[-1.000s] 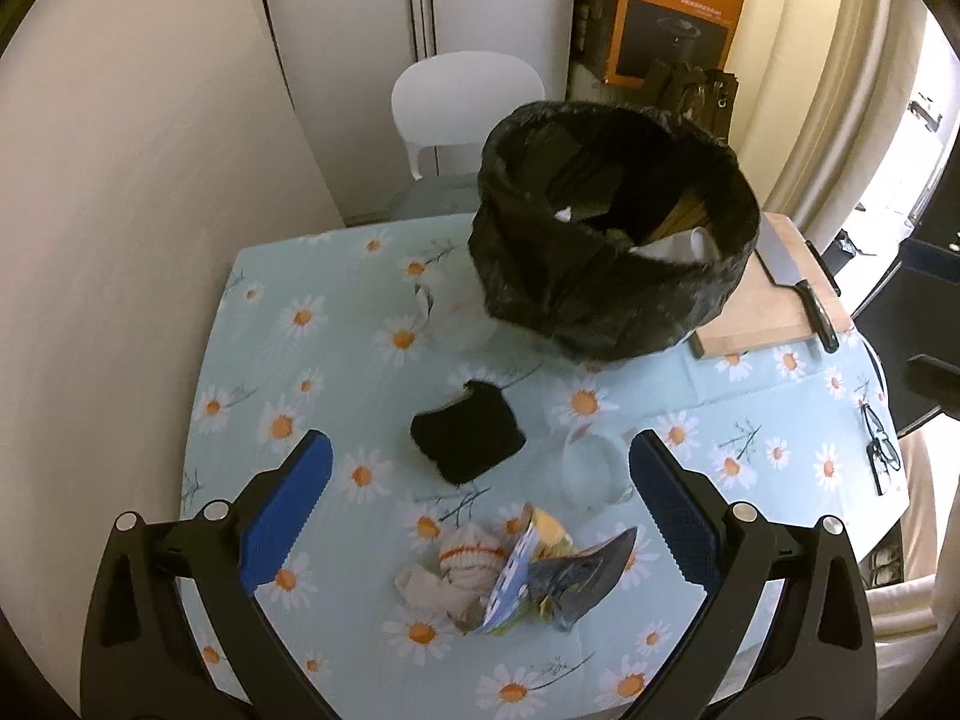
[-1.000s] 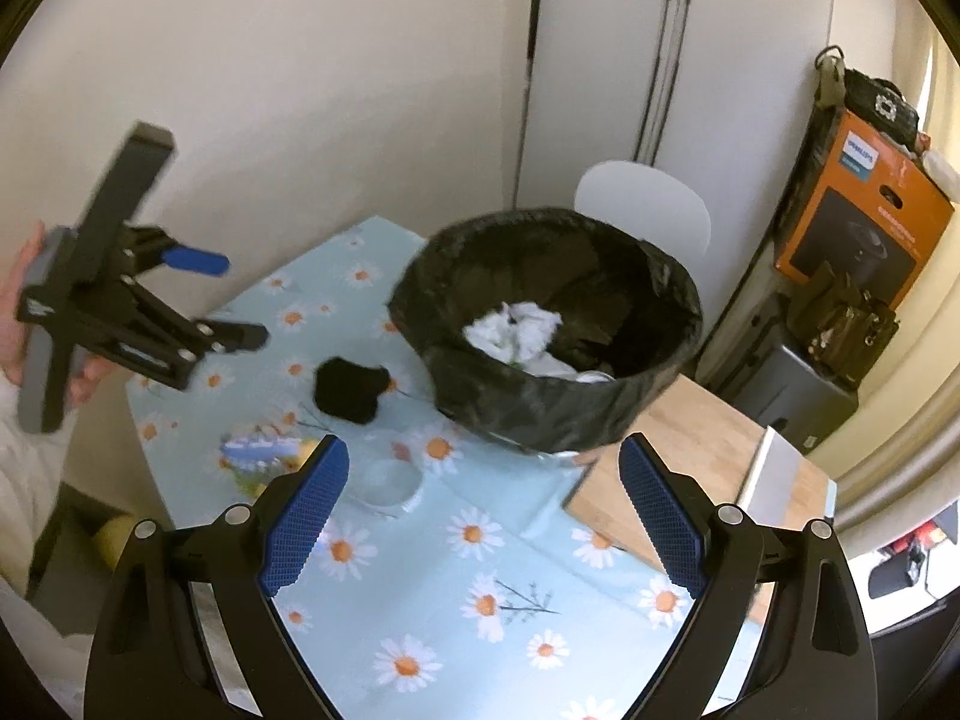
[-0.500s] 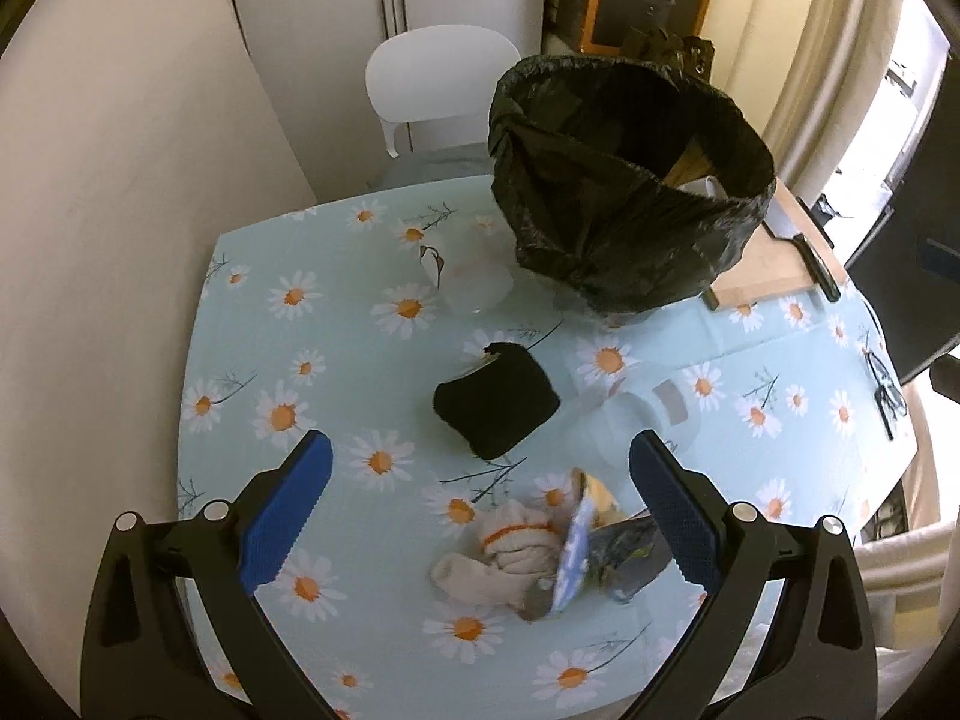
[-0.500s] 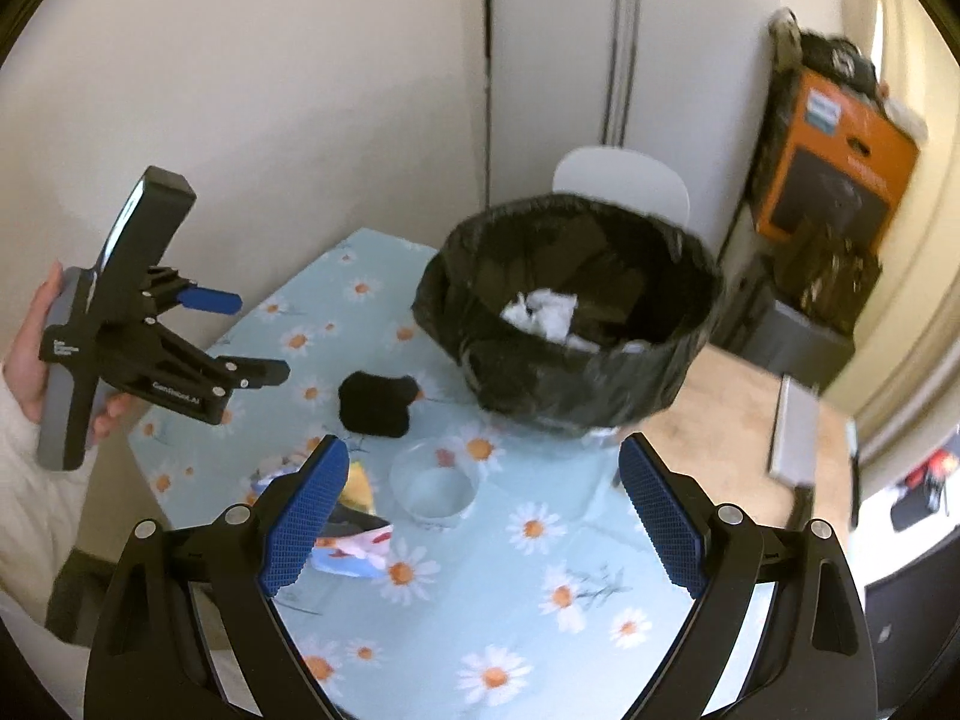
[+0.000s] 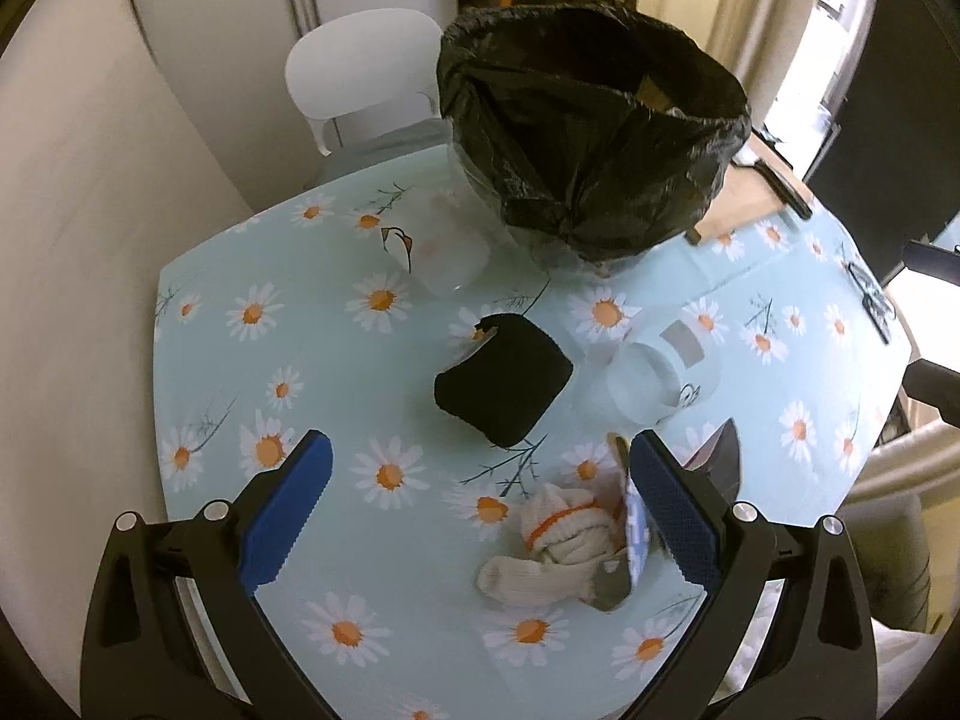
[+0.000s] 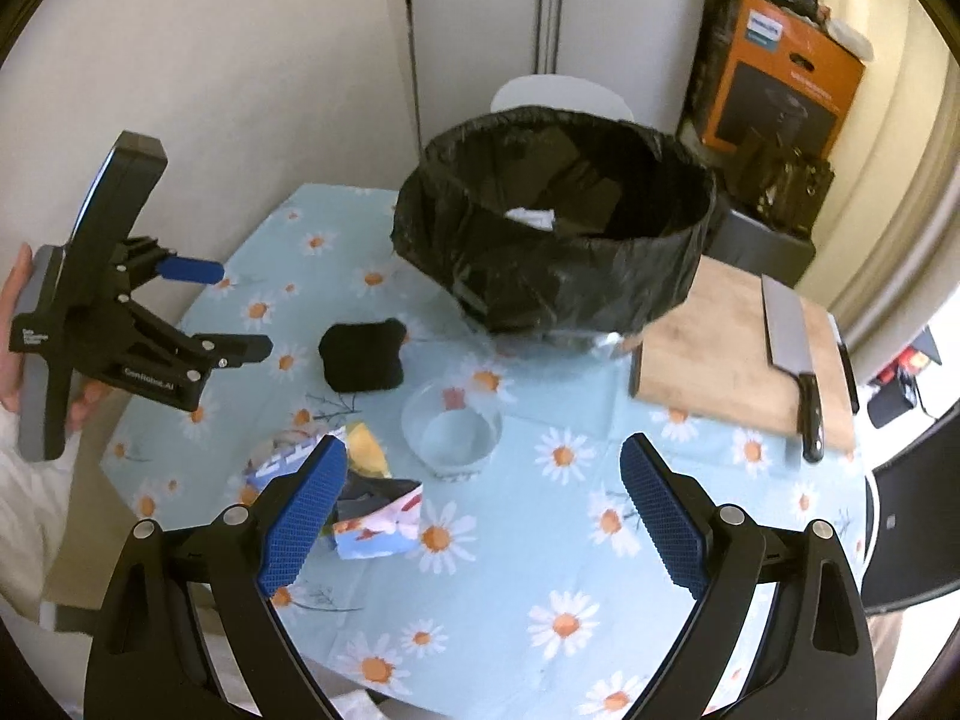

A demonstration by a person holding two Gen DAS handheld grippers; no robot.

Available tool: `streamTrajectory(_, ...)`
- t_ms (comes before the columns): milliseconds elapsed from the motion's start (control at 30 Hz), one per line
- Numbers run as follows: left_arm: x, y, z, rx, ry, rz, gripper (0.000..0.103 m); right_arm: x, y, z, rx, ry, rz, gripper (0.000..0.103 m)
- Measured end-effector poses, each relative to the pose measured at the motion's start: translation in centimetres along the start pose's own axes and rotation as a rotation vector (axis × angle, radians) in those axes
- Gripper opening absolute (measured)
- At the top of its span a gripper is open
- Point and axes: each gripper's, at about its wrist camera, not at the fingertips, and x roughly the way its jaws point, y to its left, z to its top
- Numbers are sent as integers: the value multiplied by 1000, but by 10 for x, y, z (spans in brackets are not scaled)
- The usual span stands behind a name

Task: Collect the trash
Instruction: 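Move both tools back toward the black sponge and clear bowl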

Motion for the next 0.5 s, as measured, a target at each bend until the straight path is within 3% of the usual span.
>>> streamTrajectory(500,35,3,11,121,59,18,97,33,8,6,50,52,-22,88)
